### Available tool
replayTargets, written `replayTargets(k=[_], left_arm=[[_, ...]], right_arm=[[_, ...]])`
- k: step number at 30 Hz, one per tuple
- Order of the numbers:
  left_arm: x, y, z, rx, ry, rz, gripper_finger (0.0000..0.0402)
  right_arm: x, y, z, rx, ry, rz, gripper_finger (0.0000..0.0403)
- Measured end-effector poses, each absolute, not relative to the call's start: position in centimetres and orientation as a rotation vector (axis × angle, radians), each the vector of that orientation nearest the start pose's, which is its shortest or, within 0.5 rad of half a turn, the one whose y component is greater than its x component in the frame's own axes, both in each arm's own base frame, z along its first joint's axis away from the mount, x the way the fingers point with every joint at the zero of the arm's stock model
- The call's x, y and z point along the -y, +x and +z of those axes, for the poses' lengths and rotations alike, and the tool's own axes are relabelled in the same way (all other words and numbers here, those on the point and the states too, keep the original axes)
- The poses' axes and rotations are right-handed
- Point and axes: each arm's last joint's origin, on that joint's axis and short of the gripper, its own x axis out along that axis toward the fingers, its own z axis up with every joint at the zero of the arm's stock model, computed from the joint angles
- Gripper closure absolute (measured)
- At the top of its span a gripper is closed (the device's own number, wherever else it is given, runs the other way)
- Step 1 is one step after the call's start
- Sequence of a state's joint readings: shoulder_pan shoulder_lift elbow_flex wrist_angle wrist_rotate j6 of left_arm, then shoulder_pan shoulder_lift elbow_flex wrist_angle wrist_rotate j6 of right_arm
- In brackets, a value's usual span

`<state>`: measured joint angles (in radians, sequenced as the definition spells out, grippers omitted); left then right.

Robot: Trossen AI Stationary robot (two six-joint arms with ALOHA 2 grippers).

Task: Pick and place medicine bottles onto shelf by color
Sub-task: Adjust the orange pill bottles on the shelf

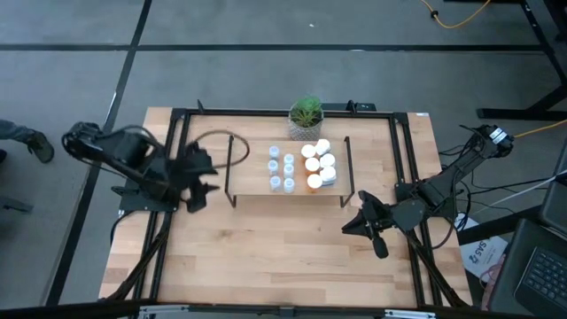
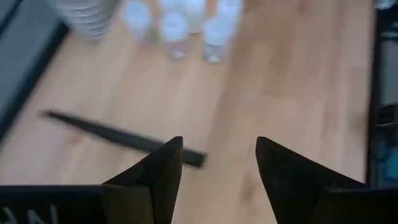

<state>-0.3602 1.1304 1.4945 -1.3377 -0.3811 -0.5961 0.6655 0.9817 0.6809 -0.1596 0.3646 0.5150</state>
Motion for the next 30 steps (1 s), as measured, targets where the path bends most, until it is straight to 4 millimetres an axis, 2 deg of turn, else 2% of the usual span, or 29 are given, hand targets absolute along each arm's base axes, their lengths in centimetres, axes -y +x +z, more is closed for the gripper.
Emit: replayTargets(k=[6,16,24,30], left_arm=[[6.4,15.6,34.5,-0.643,-0.175,0.086,0.0205],[5.8,13.2,28.4,-0.062,-0.052,-0.249,0.0205],[4.4,12.3,22.3,0.05,-0.103,-0.21,0.0205],[4.0,12.2,20.1,0.07,-0.115,-0.204,0.0205]], right_arm=[[-12.2,17.2,26.7,-0.444,0.229,0.2,0.0364],[-12.3,17.3,27.1,-0.391,0.126,0.236,0.0364],[-12.4,17.5,27.5,-0.342,0.09,0.254,0.0364],[-12.4,17.5,27.6,-0.336,0.11,0.252,0.0364]])
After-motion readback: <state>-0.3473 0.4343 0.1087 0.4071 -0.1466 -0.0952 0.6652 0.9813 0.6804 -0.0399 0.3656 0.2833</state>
